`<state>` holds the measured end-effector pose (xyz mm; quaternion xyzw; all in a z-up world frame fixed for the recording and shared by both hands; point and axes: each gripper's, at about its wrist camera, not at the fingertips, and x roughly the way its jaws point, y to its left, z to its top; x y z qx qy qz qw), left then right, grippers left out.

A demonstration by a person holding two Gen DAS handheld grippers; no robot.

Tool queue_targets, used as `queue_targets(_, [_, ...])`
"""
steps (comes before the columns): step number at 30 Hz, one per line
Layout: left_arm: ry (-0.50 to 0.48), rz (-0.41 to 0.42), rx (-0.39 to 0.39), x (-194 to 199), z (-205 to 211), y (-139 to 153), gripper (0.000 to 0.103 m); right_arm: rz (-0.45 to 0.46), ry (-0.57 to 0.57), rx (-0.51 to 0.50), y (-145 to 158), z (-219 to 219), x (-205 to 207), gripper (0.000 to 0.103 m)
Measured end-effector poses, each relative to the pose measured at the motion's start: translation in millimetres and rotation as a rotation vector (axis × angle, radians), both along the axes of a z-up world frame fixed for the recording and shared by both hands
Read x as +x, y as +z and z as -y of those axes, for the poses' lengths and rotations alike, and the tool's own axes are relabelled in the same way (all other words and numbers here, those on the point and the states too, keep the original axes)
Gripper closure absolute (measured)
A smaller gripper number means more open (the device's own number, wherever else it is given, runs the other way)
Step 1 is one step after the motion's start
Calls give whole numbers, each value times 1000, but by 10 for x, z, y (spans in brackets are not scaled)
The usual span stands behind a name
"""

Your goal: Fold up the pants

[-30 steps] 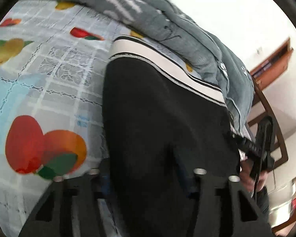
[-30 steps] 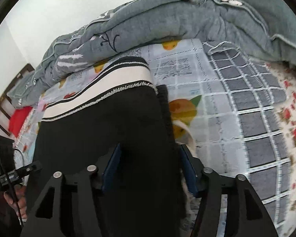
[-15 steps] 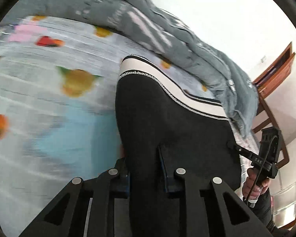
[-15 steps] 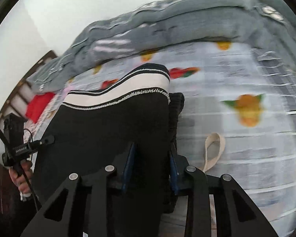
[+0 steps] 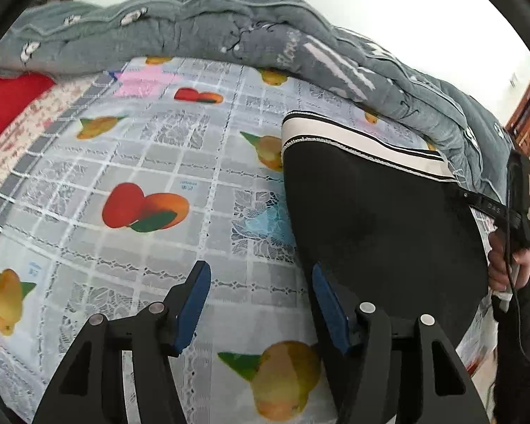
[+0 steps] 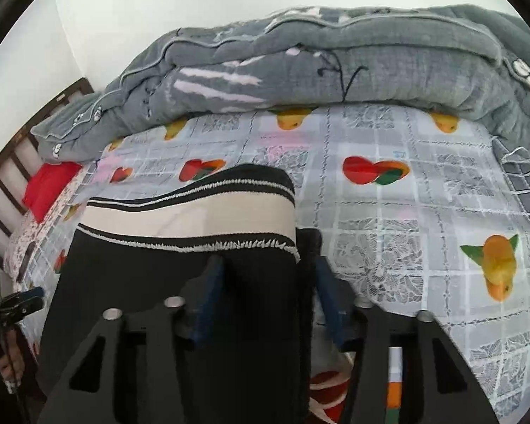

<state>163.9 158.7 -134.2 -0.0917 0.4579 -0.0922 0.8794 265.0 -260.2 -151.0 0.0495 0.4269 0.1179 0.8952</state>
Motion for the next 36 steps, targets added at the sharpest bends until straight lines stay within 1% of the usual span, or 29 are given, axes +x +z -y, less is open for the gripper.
queue_targets(2, [-9,2,10,-16,57,13,45,45,32,-75,33,-8,-108,78])
queue_targets(3, [-11,1,12,-50,63,11,45,55,32,-86,40,26,-167,81])
queue_targets(4, [-19,0,15,-51,95,5,45,43,38,-89,41,56,-210,89])
queue_targets(5, [-27,0,18,-56,129,1,45,32,44,-89,50,88,-246,89])
queue_targets(7, [-41,-1,32,-57,201,-12,45,32,41,-95,121,125,-317,86])
queue_targets(9, [-46,2,43,-60,266,-13,45,83,44,-104,240,121,-359,78])
queue_targets(10, [-47,5,48,-57,299,-9,45,101,44,-110,275,107,-338,67])
queue_targets(11, [-48,8,52,-54,323,0,45,103,46,-109,292,89,-289,59])
queue_targets(14, [-46,15,65,-70,350,41,45,63,53,-98,231,0,12,58])
queue_targets(16, [-44,25,76,-98,328,73,45,-8,58,-83,78,-41,243,59])
queue_targets(17, [-40,34,85,-120,305,92,45,-32,66,-42,8,-31,323,67])
queue_targets(18, [-36,40,93,-133,285,105,45,-24,64,-18,-15,-15,342,72])
queue_targets(19, [-28,49,106,-150,252,122,45,8,70,-23,15,-5,314,86])
queue_targets(20, [-24,57,115,-154,237,135,45,47,84,-15,81,27,255,87])
queue_targets(21, [-21,67,122,-161,221,151,45,91,87,49,163,138,167,87])
queue_targets(22, [-18,83,121,-164,203,170,45,102,68,86,183,226,119,87])
queue_targets(23, [-15,100,111,-149,199,192,45,88,35,57,103,270,115,87])
queue_targets(24, [-15,111,96,-118,207,204,45,53,16,6,-19,254,152,86])
queue_targets(25, [-13,118,65,-55,250,218,45,11,-2,-40,-162,227,195,86])
queue_targets(26, [-11,116,50,-5,300,221,45,17,-15,-63,-211,210,184,82])
queue_targets(28, [-29,128,40,89,465,234,45,42,-30,-108,-50,182,119,78])
queue_targets(30, [-69,162,78,199,708,278,45,78,-71,-121,164,164,36,78])
queue_targets(31, [-92,185,111,301,866,320,45,114,-86,-110,281,135,-12,73])
queue_targets(32, [-100,199,128,371,968,350,45,132,-79,-105,365,70,-46,61])
queue_targets(33, [-108,214,139,452,1068,384,45,138,-52,-101,438,-7,-44,55])
queue_targets(34, [-120,235,147,591,1208,425,45,146,-27,-95,485,-81,-31,52])
queue_targets(35, [-132,246,159,699,1311,442,45,161,-10,-86,500,-164,-1,52])
queue_targets(36, [-140,257,188,809,1404,430,44,172,-8,-80,477,-223,44,52])
